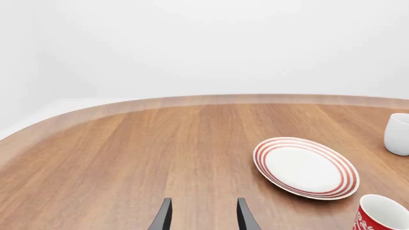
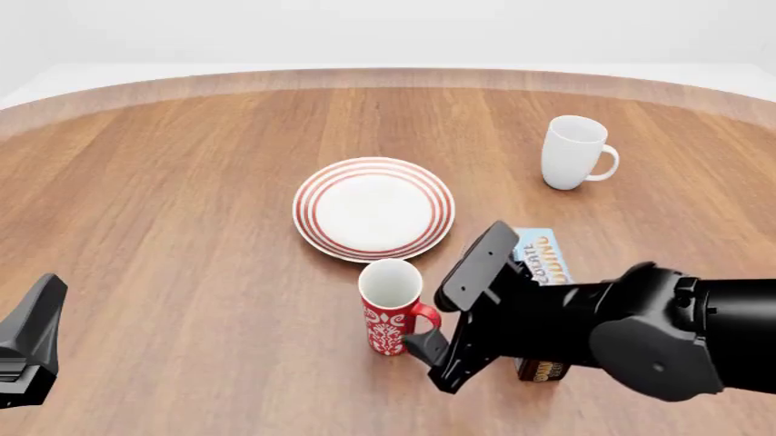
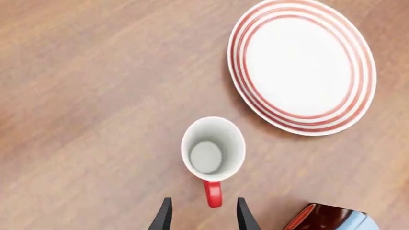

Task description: Pick up the red mug and put it on the plate

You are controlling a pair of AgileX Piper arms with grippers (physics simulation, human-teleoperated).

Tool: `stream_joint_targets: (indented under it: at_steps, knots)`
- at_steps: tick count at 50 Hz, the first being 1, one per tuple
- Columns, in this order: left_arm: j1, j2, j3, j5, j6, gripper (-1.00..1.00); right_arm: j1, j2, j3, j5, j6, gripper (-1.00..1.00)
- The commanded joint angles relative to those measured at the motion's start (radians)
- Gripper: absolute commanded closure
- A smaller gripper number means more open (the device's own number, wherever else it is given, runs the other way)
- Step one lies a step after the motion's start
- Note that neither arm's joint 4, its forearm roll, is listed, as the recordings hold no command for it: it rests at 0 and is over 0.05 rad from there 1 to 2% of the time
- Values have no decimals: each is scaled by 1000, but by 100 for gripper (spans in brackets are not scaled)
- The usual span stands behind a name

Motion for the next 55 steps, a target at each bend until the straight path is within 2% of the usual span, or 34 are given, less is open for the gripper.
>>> stream_joint_targets:
  at_steps: [1, 55]
  knots:
    - [0, 0, 0, 0, 0, -100, 3, 24, 7, -24, 8, -100]
    - [0, 0, 0, 0, 0, -100, -11, 133, 36, -125, 26, -100]
